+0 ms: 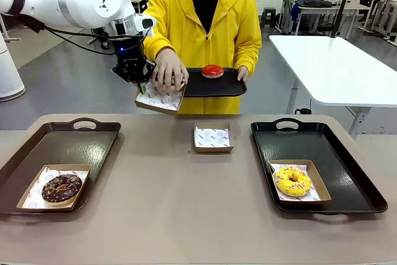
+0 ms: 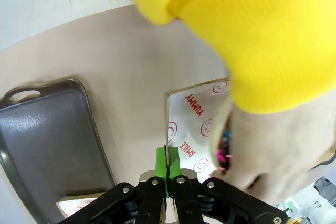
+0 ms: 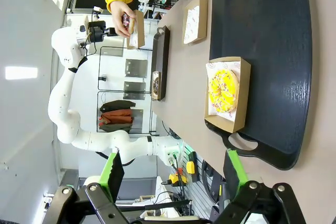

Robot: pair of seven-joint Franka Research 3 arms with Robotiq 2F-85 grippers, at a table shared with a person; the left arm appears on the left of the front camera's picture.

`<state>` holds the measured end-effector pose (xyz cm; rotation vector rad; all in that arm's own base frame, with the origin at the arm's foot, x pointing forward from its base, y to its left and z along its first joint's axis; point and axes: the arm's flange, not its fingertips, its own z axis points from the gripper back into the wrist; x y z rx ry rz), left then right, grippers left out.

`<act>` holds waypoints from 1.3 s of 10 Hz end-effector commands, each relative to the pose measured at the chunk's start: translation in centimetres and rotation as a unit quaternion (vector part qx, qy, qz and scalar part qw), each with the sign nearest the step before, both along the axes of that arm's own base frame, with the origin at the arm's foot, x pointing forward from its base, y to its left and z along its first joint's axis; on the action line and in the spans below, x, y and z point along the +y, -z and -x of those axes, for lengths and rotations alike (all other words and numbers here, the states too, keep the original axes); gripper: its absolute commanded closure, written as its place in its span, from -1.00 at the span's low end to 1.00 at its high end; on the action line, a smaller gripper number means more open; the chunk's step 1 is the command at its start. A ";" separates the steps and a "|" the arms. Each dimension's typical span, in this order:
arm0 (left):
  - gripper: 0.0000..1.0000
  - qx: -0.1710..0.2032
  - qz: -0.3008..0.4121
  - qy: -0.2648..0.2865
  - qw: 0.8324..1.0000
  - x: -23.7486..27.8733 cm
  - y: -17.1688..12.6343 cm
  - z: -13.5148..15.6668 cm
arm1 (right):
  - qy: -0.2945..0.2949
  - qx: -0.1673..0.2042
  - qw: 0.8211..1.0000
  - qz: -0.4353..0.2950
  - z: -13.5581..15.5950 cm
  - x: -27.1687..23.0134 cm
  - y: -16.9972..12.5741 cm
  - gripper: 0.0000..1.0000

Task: Individually package the donuts and arrange them on the tray.
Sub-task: Place the picked Paper togo box on the Handle tray while simultaneously picking up another Paper togo box from the table with the other hand.

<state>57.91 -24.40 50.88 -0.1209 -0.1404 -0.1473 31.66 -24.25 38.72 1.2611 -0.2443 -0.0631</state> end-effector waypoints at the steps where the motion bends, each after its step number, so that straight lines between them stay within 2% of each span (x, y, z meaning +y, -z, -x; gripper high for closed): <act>1: 1.00 -0.003 0.002 0.001 1.000 0.2 0.1 0.0 | 0.003 0.007 1.000 0.000 0.5 0.4 -0.1 -1.00; 11: 1.00 -0.003 0.002 0.001 1.000 0.2 0.1 0.0 | 0.000 0.000 1.000 0.000 0.0 0.0 0.0 -1.00; 13: 0.98 0.015 0.006 -0.015 1.000 1.7 -0.4 0.8 | 0.015 -0.018 0.998 0.061 -1.4 4.3 -2.5 -1.00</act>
